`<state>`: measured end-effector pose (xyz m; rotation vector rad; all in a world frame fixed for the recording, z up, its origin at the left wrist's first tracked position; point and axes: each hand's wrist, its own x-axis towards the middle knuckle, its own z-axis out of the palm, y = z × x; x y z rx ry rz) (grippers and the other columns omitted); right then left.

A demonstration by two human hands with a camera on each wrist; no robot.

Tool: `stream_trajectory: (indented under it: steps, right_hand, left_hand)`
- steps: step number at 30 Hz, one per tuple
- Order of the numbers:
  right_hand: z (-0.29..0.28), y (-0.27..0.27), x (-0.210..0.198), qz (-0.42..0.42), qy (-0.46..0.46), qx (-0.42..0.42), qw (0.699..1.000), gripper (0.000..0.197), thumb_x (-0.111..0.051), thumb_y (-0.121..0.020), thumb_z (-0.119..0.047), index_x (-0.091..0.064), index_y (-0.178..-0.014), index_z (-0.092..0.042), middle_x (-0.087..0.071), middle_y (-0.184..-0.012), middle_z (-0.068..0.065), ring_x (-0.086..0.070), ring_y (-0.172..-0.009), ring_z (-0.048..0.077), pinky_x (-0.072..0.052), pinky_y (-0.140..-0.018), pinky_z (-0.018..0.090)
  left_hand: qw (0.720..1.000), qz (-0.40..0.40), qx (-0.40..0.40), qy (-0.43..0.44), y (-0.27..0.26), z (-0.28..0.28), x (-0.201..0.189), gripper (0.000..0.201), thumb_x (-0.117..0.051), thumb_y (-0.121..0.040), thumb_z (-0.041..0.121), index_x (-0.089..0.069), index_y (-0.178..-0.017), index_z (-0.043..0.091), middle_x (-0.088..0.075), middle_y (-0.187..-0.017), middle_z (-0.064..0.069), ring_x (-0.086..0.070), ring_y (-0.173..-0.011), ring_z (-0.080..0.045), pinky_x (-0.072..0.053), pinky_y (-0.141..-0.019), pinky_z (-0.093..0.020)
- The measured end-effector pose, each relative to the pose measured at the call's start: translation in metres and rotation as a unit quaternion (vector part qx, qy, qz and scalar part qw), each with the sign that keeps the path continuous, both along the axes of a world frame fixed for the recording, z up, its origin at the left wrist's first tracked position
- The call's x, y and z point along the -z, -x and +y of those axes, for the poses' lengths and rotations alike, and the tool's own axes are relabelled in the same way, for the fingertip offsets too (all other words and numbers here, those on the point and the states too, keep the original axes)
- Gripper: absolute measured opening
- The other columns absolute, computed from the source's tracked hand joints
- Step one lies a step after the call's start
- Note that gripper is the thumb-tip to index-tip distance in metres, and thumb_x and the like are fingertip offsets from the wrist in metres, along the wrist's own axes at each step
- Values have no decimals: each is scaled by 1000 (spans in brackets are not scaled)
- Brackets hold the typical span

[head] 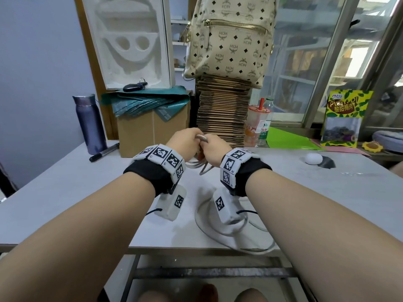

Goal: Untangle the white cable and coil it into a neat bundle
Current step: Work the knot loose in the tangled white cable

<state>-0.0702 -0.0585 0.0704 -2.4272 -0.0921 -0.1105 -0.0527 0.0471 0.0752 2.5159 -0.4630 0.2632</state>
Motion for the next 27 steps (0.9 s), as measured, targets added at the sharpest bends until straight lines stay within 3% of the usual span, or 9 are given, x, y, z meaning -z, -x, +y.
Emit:
stream_trajectory:
  steps: [2,5,9,10,13,15,17,21,27]
  right_hand:
    - [-2,2,-2,8,11,-8,1000,23,-34,-99,-14,-56,-93,-9,-67,-87,8,-61,-83,27,-48,-66,29]
    - [-7,5,-3,25,18,-13,999,27,-36,-99,-14,-61,-99,-6,-71,-94,10,-61,-77,21,-43,-56,25]
    - [-13,3,2,21,12,-13,1000,8,-55,-88,-14,-62,-91,-12,-74,-94,10,-71,-84,25,-57,-78,33]
    - [-15,3,3,22,7,-23,999,5,-59,-86,-14,-63,-89,-12,-73,-90,9,-71,-83,26,-58,-78,34]
    - [-20,9,5,26,-36,-39,998,12,-67,-84,-25,-59,-89,-19,-68,-85,0,-67,-75,20,-56,-60,18]
    - [-22,11,6,50,-53,-52,996,32,-70,-81,-37,-60,-102,-15,-69,-89,-1,-67,-79,17,-57,-69,23]
    - [-23,13,6,88,4,-72,994,48,-67,-81,-47,-58,-113,-13,-70,-93,-3,-66,-80,12,-55,-74,27]
    - [-21,15,5,139,128,-95,977,52,-53,-89,-51,-57,-122,-12,-73,-96,-3,-53,-61,6,-41,-58,20]
    - [-17,17,4,177,14,-95,979,57,-29,-97,-54,-68,-112,-15,-63,-62,-2,-34,-49,12,-32,-51,20]
  left_hand:
    - [999,16,8,-44,3,-2,-3,29,-37,-99,12,-54,-122,8,-61,-121,-15,-55,-111,-30,-38,-82,-30]
    - [996,47,9,-79,4,-2,-3,30,-35,-102,22,-48,-121,2,-59,-118,-19,-55,-108,-33,-39,-80,-34]
    - [997,29,-13,-70,7,-5,-3,35,-34,-103,25,-49,-116,-4,-59,-117,-22,-54,-108,-36,-38,-80,-35]
    - [998,22,-19,-62,7,-5,-4,35,-33,-103,25,-49,-115,-4,-59,-117,-22,-54,-109,-35,-39,-82,-35]
    - [998,24,-59,-4,5,-2,-2,35,-31,-103,26,-51,-115,-1,-59,-117,-19,-55,-110,-34,-40,-82,-35]
    - [993,16,-99,58,2,2,-3,36,-31,-103,27,-52,-115,1,-59,-117,-20,-55,-109,-35,-39,-80,-35]
    - [986,2,-127,107,-2,6,-5,38,-30,-103,27,-51,-116,-1,-59,-118,-21,-54,-109,-37,-36,-78,-34]
    - [974,-34,-140,174,-4,10,-11,38,-28,-104,26,-51,-113,-2,-58,-115,-22,-54,-106,-36,-36,-78,-35]
    - [936,-53,-148,314,-4,9,-20,37,-28,-103,26,-52,-112,0,-58,-110,-18,-55,-103,-33,-39,-81,-36]
